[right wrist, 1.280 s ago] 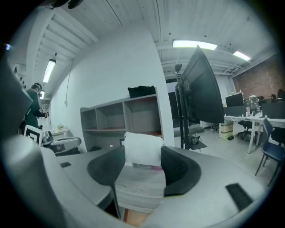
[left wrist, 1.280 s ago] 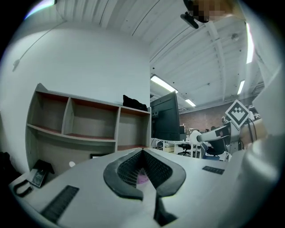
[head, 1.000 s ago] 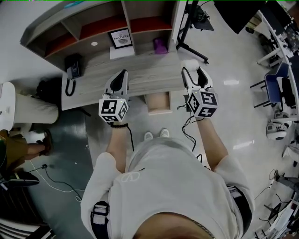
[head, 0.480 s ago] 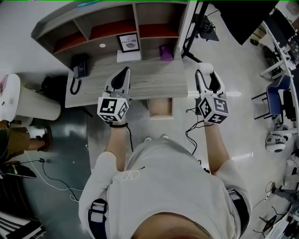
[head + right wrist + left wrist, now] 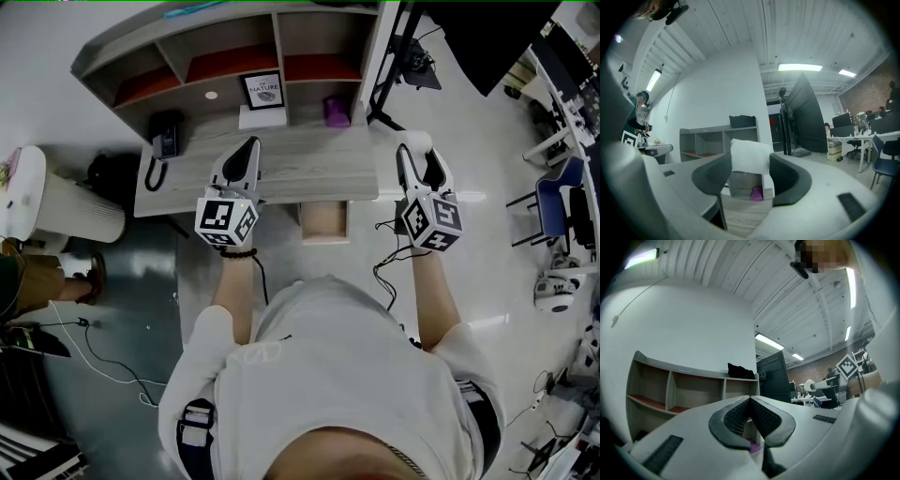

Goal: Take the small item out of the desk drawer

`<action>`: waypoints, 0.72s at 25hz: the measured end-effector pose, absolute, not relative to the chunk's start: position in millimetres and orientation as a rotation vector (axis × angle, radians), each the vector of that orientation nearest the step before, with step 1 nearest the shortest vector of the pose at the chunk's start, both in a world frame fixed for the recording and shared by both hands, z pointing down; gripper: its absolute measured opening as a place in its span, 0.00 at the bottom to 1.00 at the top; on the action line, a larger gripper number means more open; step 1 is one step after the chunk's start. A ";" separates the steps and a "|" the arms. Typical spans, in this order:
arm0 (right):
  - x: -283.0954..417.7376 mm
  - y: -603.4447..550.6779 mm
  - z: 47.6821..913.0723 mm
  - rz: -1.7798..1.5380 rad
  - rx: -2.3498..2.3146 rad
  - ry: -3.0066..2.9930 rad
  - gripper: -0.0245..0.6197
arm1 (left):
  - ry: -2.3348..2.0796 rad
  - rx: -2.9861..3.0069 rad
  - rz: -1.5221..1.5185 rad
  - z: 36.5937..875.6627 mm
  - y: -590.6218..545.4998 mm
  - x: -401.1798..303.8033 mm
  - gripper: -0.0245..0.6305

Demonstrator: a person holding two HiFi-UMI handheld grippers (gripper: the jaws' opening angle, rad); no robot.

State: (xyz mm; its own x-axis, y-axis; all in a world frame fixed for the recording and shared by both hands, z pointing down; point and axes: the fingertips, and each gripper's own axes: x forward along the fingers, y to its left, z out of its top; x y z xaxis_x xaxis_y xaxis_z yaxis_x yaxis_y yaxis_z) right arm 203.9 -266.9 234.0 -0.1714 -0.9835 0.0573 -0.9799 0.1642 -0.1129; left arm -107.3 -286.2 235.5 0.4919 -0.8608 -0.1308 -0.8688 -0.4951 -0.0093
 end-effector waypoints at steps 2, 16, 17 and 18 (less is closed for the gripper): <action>207.0 -265.2 233.0 -0.186 -2.012 2.363 0.43 | 1.538 -2.648 0.158 235.5 -284.8 -106.5 0.04; 218.5 -258.4 230.4 -0.179 -2.040 2.337 0.43 | 1.532 -2.659 0.153 236.5 -279.4 -99.7 0.04; 219.2 -258.1 230.8 -0.179 -2.044 2.337 0.43 | 1.531 -2.660 0.152 236.8 -279.2 -99.1 0.04; 219.7 -257.9 231.1 -0.179 -2.048 2.337 0.43 | 1.529 -2.661 0.152 236.8 -279.1 -98.5 0.04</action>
State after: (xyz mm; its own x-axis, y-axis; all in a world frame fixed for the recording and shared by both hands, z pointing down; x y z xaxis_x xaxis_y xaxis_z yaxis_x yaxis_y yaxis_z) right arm 219.7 -257.9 231.1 -0.1342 -0.9895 0.0541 -0.9862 0.1280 -0.1055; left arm -98.5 -279.1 236.8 0.5002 -0.8576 -0.1198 -0.8644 -0.5027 -0.0104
